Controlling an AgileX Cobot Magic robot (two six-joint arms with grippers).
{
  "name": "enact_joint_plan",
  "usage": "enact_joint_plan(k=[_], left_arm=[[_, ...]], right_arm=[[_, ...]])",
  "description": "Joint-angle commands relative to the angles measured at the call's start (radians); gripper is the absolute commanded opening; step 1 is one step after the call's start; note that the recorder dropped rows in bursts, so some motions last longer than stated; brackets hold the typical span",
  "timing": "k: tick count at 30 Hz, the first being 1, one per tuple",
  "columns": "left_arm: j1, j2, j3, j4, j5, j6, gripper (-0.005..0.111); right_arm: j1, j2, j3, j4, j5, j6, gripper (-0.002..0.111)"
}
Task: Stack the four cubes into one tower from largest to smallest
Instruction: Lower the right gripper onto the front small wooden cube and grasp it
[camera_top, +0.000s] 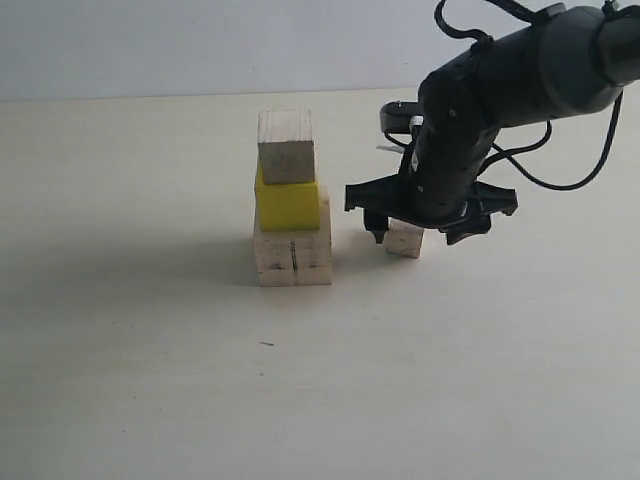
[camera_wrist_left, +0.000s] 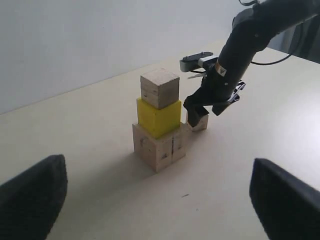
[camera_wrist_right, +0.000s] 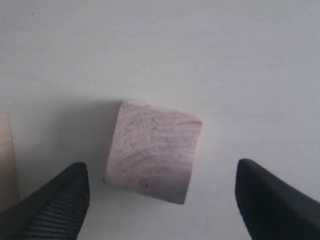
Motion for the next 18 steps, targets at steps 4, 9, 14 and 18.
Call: enact_joint_plan(k=[4,9,14,18], left_arm=[[0.001,-0.006,0.003,0.005,-0.014,-0.001,0.094],[0.001,-0.006,0.003,0.005,-0.014,-0.001,0.094],[0.001,-0.006,0.003,0.005,-0.014,-0.001,0.094],[0.001,-0.006,0.003,0.005,-0.014,-0.001,0.094]], right_arm=[[-0.003,0.025,0.004,-0.006,-0.095,0.064,0.075],[-0.003,0.043,0.004,-0.096,-0.093,0.151,0.058],[-0.003,0.028,0.004,-0.099,-0.05,0.153,0.017],[-0.003,-0.07,0.004,-0.128,0.033,0.09,0.0]])
